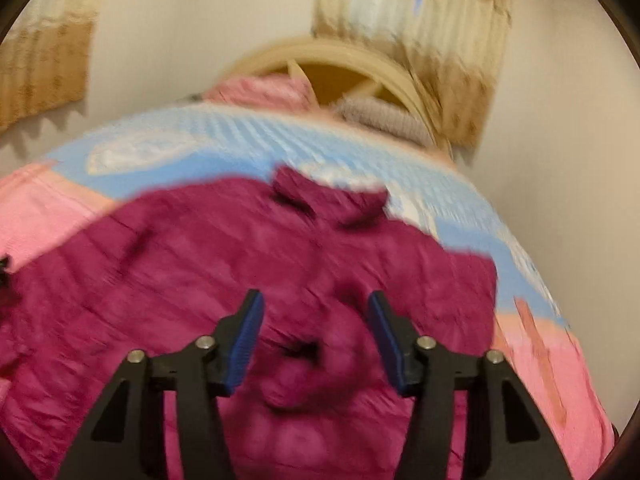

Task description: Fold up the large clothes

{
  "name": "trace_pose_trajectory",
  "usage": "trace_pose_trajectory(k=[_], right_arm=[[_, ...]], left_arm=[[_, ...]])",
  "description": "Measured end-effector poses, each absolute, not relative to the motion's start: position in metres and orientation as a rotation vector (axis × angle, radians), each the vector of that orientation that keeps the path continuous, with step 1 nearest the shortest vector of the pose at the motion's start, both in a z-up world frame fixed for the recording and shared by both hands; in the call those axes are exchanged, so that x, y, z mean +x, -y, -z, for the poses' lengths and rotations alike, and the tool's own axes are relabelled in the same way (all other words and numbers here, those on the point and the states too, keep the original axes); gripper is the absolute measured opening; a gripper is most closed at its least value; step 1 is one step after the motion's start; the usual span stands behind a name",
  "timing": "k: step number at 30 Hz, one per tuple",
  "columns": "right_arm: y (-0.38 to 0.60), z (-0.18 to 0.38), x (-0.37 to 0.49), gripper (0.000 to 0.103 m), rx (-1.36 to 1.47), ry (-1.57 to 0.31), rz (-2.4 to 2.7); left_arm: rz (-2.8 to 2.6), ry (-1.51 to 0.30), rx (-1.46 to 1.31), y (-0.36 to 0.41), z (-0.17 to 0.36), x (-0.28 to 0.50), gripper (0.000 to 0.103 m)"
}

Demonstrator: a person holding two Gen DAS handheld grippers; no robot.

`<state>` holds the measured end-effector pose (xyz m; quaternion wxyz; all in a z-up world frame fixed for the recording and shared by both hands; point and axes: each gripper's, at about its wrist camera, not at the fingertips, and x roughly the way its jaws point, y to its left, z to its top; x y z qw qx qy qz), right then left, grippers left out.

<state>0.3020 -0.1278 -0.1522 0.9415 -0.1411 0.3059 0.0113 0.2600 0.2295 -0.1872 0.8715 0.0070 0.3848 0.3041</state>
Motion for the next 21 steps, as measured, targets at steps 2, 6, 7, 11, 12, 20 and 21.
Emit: trace_pose_trajectory(k=[2, 6, 7, 11, 12, 20, 21], right_arm=[[0.139, 0.174, 0.320, 0.043, -0.325, -0.723, -0.005], [0.150, 0.178, 0.343, 0.014, -0.293, -0.719, 0.006], [0.148, 0.172, 0.348, 0.014, -0.274, -0.701, -0.009], [0.119, 0.160, 0.360, 0.021, -0.298, -0.637, -0.099], [0.107, 0.170, 0.368, 0.042, -0.346, -0.661, -0.121], [0.094, 0.179, 0.329, 0.057, -0.366, -0.673, -0.335], [0.104, 0.170, 0.324, 0.054, -0.317, -0.660, -0.352]], left_arm=[[-0.627, -0.817, 0.008, -0.231, 0.190, 0.262, 0.102], [-0.610, -0.820, 0.002, -0.228, 0.192, 0.265, 0.102], [-0.607, -0.816, -0.002, -0.228, 0.192, 0.265, 0.102], [-0.597, -0.824, -0.023, -0.234, 0.191, 0.267, 0.102], [-0.595, -0.828, -0.024, -0.235, 0.191, 0.268, 0.102], [-0.618, -0.794, -0.008, -0.245, 0.186, 0.261, 0.102], [-0.624, -0.792, -0.010, -0.246, 0.186, 0.260, 0.102]])
